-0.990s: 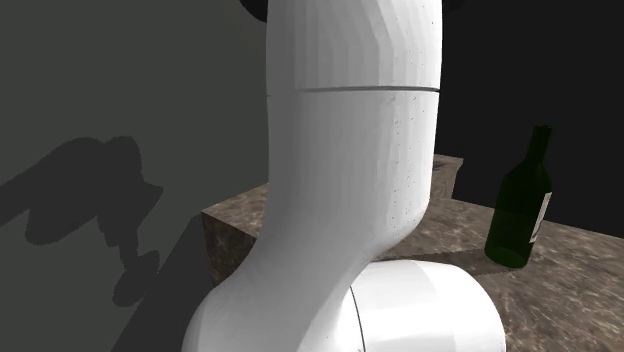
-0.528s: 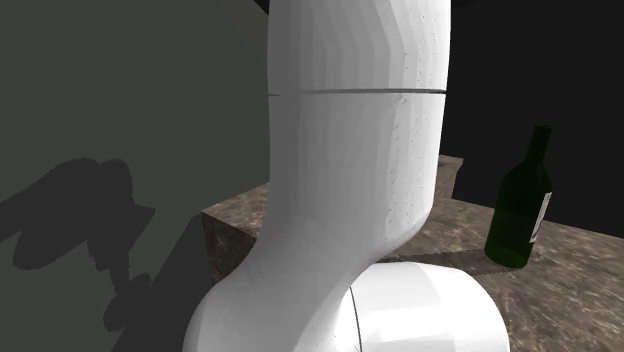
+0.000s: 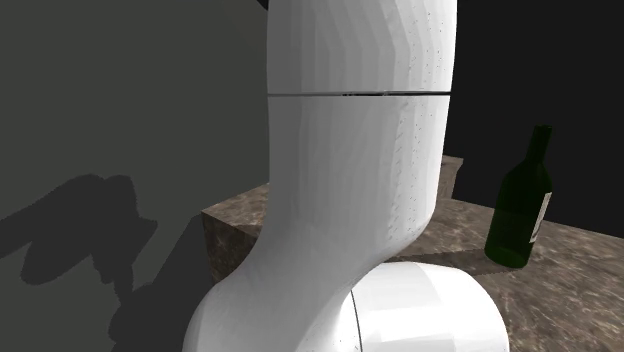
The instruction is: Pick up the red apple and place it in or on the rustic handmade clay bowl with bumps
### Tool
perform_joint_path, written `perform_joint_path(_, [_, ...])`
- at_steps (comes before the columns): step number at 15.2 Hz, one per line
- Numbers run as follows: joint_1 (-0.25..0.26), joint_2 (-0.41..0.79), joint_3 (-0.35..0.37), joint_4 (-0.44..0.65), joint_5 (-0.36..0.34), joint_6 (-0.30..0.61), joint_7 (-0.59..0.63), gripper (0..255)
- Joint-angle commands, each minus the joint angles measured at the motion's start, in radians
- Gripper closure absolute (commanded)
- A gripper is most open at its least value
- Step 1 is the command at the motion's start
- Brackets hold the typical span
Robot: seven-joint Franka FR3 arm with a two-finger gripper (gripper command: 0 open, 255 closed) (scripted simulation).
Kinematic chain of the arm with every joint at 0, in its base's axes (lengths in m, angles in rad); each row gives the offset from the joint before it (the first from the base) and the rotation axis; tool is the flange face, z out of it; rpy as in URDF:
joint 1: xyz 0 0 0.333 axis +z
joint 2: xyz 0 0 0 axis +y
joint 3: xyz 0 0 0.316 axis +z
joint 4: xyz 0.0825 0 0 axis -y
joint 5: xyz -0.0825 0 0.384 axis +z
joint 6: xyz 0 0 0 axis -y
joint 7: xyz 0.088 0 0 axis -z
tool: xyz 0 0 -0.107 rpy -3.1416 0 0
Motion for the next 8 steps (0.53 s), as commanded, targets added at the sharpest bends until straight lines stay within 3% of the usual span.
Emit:
perform_joint_path(1, [0.001, -0.004, 0.001, -0.031, -0.001, 0.027, 0.0, 255])
perform_joint_path(8, [0.003, -0.009, 0.002, -0.131, -0.002, 0.123, -0.002, 255])
